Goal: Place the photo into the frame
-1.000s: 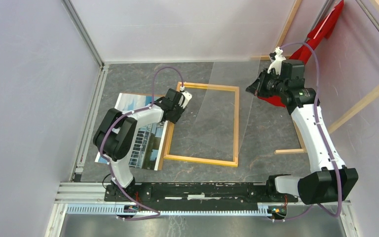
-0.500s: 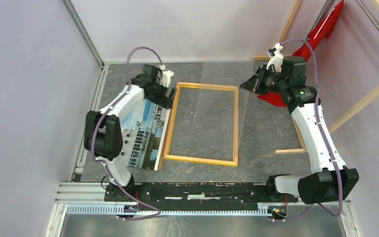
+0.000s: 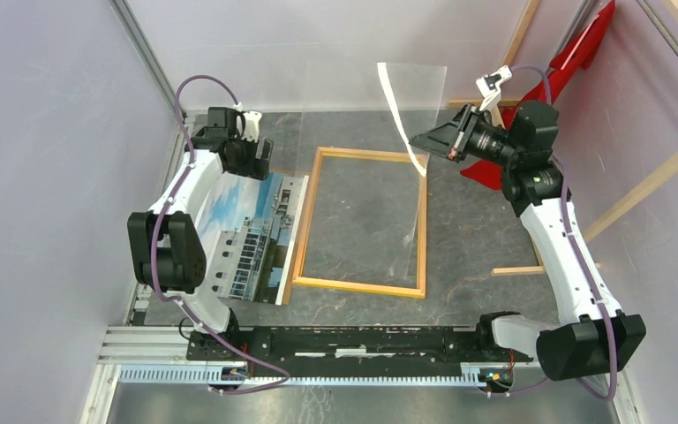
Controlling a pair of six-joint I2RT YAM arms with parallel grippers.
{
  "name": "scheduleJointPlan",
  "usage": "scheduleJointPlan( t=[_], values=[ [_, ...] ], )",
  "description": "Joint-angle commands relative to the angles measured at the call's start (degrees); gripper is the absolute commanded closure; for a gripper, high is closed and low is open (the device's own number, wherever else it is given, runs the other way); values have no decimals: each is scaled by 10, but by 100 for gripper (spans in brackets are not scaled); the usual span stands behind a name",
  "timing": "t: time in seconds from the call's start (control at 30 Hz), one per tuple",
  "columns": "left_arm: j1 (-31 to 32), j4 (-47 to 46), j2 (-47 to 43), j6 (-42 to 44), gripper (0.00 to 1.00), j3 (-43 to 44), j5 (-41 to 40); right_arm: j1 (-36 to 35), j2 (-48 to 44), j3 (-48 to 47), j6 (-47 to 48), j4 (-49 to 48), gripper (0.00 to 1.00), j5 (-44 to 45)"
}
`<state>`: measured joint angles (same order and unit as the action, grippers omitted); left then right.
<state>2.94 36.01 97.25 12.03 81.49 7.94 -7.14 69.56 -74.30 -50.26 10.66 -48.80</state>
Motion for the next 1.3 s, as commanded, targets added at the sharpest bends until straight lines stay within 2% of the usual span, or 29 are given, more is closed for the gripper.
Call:
scheduleJointPlan(
  t=[0.0,0.2,0.4,0.63,1.07,1.17,1.27],
  values=[
    [-12,-13,-22,-11,8,-14,-46,0,-4,74,-64,-102,100,-35],
    [-18,-28,-31,-6,8,-46,-66,-3,44,184,-40,-148,100,-31],
    [-18,-29,-28,5,8,-70,-61,-9,114,232,-1,-173,100,-39],
    [-18,-29,-25,16,8,-86,-48,-9,154,231,61,-146,100,-31],
    [-13,-29,-26,20,8,-107,-23,-9,271,150,133,-108,100,-5],
    [-5,-28,-30,23,8,-115,-14,-9,289,140,147,-79,91,9],
    [15,-29,-35,22,8,-132,-3,-9,299,147,155,-76,77,20]
  ],
)
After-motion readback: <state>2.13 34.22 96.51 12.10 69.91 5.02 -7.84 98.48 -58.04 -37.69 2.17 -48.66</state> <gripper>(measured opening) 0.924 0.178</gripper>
